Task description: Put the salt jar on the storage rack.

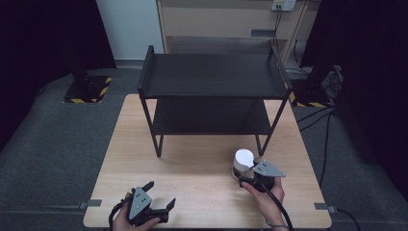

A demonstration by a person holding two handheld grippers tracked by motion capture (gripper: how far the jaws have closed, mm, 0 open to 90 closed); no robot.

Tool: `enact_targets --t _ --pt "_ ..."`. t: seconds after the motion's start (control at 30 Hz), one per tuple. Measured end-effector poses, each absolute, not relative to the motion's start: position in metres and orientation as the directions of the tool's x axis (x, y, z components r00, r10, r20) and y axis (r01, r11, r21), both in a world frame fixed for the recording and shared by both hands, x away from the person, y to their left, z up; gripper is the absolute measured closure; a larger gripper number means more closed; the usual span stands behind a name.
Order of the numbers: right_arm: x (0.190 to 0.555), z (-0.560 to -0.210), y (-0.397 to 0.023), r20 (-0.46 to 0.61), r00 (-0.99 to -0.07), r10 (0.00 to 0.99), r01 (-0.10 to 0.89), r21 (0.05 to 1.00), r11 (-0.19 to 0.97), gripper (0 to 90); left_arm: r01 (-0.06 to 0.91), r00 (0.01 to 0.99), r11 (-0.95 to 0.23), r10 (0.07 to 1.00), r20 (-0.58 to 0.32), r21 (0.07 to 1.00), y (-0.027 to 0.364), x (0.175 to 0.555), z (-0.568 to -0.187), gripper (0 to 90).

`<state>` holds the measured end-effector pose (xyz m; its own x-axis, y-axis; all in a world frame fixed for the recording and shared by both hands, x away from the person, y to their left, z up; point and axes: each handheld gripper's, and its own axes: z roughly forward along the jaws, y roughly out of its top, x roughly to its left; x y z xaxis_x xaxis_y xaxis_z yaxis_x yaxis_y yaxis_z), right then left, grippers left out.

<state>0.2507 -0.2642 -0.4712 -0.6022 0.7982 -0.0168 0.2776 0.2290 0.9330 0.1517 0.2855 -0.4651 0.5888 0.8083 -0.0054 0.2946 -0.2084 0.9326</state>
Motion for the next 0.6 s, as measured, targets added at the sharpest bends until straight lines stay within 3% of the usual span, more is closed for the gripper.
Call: enact_targets --t 0.6 --pt "0.2528 -0.4706 -0.2647 -0.016 -0.605 0.796 0.278 0.932 0.23 30.5 0.294 0.592 -0.21 0.806 -0.005 0.933 0.285 0.1518 -0.465 2.8"
